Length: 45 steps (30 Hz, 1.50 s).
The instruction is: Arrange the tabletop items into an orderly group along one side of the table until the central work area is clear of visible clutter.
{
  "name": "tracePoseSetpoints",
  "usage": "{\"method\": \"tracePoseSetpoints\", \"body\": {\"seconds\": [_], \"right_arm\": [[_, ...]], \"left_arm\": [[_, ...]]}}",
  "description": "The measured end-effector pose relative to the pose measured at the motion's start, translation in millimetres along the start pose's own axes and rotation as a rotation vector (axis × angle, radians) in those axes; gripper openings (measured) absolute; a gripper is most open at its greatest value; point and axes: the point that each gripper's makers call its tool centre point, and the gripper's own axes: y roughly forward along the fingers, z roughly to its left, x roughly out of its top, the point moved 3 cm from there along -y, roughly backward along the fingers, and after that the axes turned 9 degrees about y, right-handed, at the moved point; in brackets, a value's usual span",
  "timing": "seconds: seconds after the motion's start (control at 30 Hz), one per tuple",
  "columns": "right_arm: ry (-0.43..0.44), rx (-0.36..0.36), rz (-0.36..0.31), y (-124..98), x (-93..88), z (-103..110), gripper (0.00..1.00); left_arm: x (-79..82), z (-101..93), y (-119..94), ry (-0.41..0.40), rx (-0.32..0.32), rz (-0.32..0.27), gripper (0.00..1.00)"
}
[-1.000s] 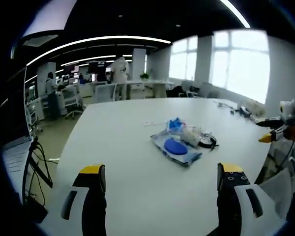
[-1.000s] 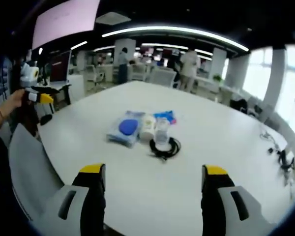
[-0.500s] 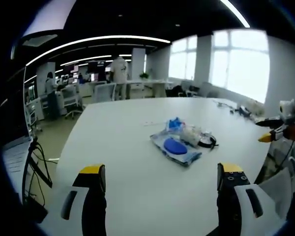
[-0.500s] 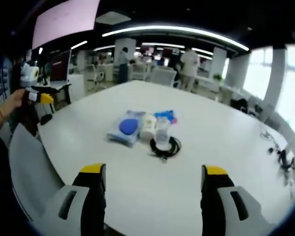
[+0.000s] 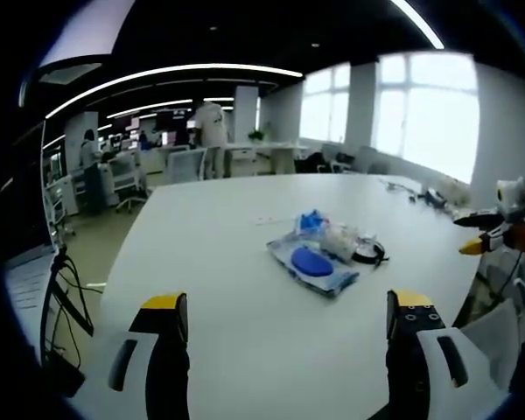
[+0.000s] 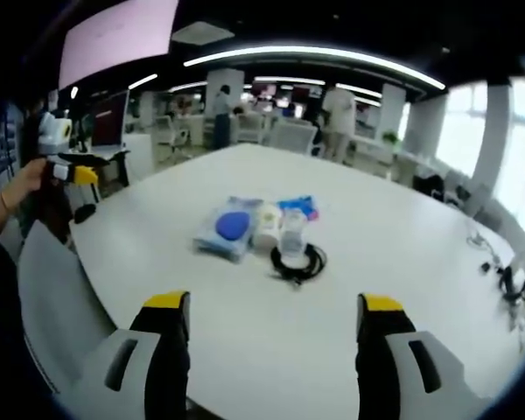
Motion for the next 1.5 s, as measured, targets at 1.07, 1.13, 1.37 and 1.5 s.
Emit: {"method": "tracePoseSetpoints", "body": {"seconds": [1.07, 1.13, 1.37, 1.5], "right_arm": [[-0.012, 0.017, 0.025, 11, 2.3, 3, 0.73], [-0.015, 0.018, 0.024, 13, 5.0, 2, 0.72], [-0.019, 0.020, 0.041, 25, 10.6, -3, 0.72], [-0.010, 0.028, 0.042, 32, 14.2, -5, 0.72]], "left_arm": [[-2.0, 0.4, 6, 0.014, -0.010, 0.030, 0.92], [-1.5, 0.9, 6, 0.017, -0.010, 0.029, 0.92], [-2.5, 2.0, 9, 0.014, -0.014, 0.035, 0.92], [-4.0, 2.8, 10, 0.010, -0.015, 0.039, 0.92]]}}
